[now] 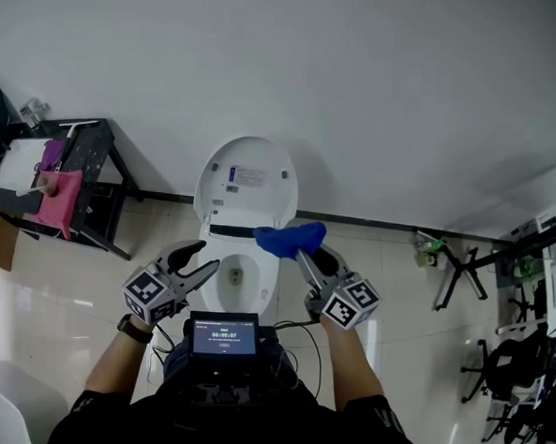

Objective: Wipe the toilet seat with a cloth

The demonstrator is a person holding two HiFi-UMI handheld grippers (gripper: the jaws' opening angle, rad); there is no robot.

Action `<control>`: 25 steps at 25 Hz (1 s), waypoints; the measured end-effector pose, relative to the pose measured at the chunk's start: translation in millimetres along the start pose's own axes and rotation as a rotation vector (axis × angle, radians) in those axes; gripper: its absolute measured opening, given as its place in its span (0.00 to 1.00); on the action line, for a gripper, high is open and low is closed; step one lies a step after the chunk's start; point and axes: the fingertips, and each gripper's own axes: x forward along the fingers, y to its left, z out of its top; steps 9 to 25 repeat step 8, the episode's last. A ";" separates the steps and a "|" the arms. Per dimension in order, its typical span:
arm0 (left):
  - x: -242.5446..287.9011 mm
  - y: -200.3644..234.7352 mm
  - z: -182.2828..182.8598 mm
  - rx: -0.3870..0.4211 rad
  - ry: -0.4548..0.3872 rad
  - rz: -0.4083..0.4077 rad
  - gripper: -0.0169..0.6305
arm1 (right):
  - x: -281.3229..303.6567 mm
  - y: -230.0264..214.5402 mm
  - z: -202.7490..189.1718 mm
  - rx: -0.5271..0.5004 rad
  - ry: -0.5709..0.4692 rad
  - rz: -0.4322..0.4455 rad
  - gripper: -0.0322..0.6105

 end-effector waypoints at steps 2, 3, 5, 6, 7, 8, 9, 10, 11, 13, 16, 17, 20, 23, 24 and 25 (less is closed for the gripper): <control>3.3 -4.2 8.6 0.008 -0.014 0.000 0.35 | 0.3 1.3 4.5 -0.002 -0.008 0.009 0.22; 5.0 -6.3 14.3 0.001 -0.021 0.002 0.35 | 0.6 2.0 6.1 -0.001 -0.011 0.013 0.22; 7.5 -6.0 15.6 0.021 -0.025 -0.005 0.35 | 1.1 3.6 7.8 0.002 -0.016 0.019 0.22; 8.5 -5.0 13.3 0.039 -0.024 -0.012 0.35 | 1.1 4.1 8.1 0.002 -0.016 0.023 0.22; 9.4 -4.2 11.2 0.057 -0.024 -0.019 0.35 | 1.2 4.4 8.3 0.001 -0.016 0.026 0.22; 10.4 -3.4 9.1 0.074 -0.024 -0.025 0.35 | 1.2 4.7 8.5 0.001 -0.015 0.029 0.22; 10.4 -3.4 9.1 0.074 -0.024 -0.025 0.35 | 1.2 4.7 8.5 0.001 -0.015 0.029 0.22; 10.4 -3.4 9.1 0.074 -0.024 -0.025 0.35 | 1.2 4.7 8.5 0.001 -0.015 0.029 0.22; 10.4 -3.4 9.1 0.074 -0.024 -0.025 0.35 | 1.2 4.7 8.5 0.001 -0.015 0.029 0.22; 10.4 -3.4 9.1 0.074 -0.024 -0.025 0.35 | 1.2 4.7 8.5 0.001 -0.015 0.029 0.22; 10.4 -3.4 9.1 0.074 -0.024 -0.025 0.35 | 1.2 4.7 8.5 0.001 -0.015 0.029 0.22; 10.4 -3.4 9.1 0.074 -0.024 -0.025 0.35 | 1.2 4.7 8.5 0.001 -0.015 0.029 0.22; 10.4 -3.4 9.1 0.074 -0.024 -0.025 0.35 | 1.2 4.7 8.5 0.001 -0.015 0.029 0.22; 10.4 -3.4 9.1 0.074 -0.024 -0.025 0.35 | 1.2 4.7 8.5 0.001 -0.015 0.029 0.22; 10.4 -3.4 9.1 0.074 -0.024 -0.025 0.35 | 1.2 4.7 8.5 0.001 -0.015 0.029 0.22; 10.4 -3.4 9.1 0.074 -0.024 -0.025 0.35 | 1.2 4.7 8.5 0.001 -0.015 0.029 0.22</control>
